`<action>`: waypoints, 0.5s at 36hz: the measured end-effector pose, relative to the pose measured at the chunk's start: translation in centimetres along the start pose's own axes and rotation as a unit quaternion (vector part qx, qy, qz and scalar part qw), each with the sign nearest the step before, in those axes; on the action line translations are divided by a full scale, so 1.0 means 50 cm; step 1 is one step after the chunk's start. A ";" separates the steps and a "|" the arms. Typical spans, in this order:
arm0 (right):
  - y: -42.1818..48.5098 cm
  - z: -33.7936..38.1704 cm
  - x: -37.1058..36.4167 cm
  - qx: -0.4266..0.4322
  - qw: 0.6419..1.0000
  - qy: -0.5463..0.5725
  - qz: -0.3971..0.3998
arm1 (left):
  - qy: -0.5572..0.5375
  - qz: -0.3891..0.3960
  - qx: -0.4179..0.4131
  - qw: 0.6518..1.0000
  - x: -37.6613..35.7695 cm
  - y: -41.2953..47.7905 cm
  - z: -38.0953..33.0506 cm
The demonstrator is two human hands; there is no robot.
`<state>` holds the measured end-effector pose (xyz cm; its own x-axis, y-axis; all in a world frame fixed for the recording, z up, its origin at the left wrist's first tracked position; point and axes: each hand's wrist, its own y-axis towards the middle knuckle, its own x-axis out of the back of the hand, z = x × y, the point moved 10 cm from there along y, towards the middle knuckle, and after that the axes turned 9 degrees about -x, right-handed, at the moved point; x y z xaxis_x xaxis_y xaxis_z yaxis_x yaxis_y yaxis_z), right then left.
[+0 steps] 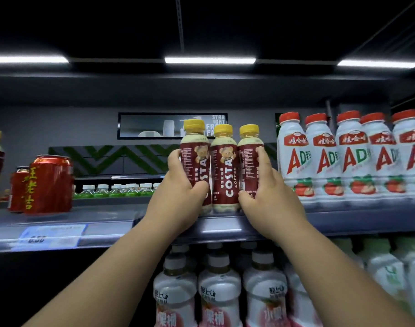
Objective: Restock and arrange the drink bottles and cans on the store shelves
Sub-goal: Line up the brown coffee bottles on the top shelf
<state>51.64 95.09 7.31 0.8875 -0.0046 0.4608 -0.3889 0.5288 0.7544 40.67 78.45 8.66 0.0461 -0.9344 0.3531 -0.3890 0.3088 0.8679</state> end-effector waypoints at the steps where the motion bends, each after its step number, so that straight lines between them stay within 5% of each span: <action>1: 0.002 -0.002 0.000 -0.002 1.000 0.005 0.000 | 0.012 0.004 0.000 1.000 -0.002 0.001 0.000; 18: -0.007 -0.009 0.015 -0.029 0.999 0.033 -0.022 | 0.121 -0.004 -0.029 0.992 -0.002 -0.006 -0.007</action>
<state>52.56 95.30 7.17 0.9183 0.0270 0.3949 -0.3366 0.5784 0.7431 41.13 78.51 8.48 0.2721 -0.8688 0.4136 -0.3348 0.3175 0.8872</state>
